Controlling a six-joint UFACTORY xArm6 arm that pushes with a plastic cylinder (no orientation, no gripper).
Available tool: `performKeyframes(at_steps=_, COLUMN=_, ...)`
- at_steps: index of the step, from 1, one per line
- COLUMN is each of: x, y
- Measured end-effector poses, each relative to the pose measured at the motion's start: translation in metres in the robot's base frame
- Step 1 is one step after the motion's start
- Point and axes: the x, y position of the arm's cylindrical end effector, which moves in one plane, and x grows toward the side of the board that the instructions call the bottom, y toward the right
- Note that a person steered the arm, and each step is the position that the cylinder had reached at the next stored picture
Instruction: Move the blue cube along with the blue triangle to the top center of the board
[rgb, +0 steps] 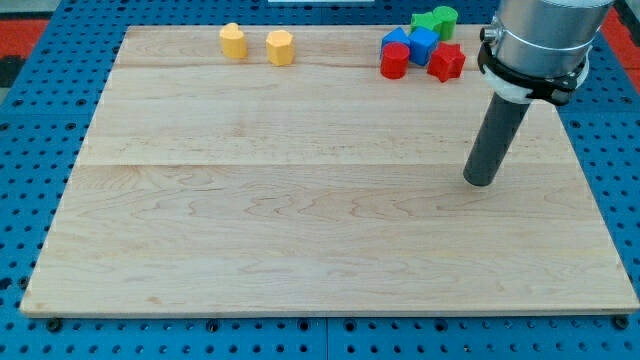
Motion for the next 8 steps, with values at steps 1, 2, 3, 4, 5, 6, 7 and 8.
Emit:
performKeyframes(at_steps=1, x=0.000, y=0.000)
performKeyframes(at_steps=2, x=0.000, y=-0.012)
performKeyframes(at_steps=3, x=0.000, y=-0.012)
performKeyframes(at_steps=4, x=0.003, y=0.018)
performKeyframes(at_steps=5, x=0.003, y=0.023)
performKeyframes(at_steps=6, x=-0.013, y=0.042)
performKeyframes(at_steps=7, x=-0.070, y=0.079)
performKeyframes(at_steps=8, x=-0.158, y=0.109)
